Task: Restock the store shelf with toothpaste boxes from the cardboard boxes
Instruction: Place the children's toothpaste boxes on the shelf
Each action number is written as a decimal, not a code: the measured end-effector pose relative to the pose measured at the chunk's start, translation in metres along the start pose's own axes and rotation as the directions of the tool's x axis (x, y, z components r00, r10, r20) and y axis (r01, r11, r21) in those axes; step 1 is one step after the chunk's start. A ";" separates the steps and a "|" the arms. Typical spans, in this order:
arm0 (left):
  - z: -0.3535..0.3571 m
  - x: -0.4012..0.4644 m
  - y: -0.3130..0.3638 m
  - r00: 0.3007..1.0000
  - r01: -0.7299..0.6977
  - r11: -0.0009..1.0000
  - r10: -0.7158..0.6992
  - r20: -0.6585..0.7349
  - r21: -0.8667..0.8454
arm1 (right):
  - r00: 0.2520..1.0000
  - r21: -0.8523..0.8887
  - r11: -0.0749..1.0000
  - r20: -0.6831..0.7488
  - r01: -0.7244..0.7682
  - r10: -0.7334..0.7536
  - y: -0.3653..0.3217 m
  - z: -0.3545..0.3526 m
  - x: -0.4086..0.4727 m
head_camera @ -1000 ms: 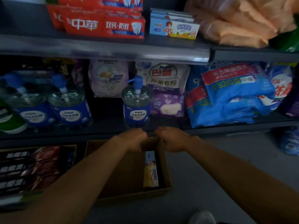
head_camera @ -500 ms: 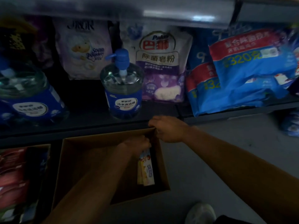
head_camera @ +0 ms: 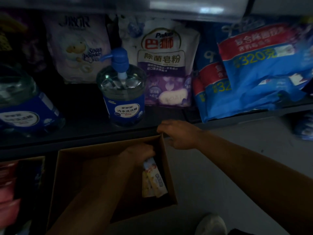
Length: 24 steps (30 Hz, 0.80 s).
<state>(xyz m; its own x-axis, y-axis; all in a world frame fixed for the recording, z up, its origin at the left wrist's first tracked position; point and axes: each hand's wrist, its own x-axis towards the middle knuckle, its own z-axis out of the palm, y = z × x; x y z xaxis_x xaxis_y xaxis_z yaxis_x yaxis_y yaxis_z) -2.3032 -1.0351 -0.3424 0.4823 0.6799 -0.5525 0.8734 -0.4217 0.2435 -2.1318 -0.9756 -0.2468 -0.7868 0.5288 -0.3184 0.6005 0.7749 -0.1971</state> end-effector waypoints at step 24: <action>-0.245 -0.271 0.061 0.803 0.227 0.959 -0.086 -0.590 0.169 | 0.957 -0.252 0.964 -0.289 -0.082 0.006 -0.095 -0.238 -0.110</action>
<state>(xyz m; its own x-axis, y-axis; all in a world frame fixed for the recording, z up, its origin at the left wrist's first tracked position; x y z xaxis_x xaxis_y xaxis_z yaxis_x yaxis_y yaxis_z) -2.3641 -1.0988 0.0174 0.3520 0.9360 0.0056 0.9357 -0.3517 -0.0263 -2.1364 -1.0248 0.0270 -0.7908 0.6109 -0.0376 0.6078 0.7910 0.0697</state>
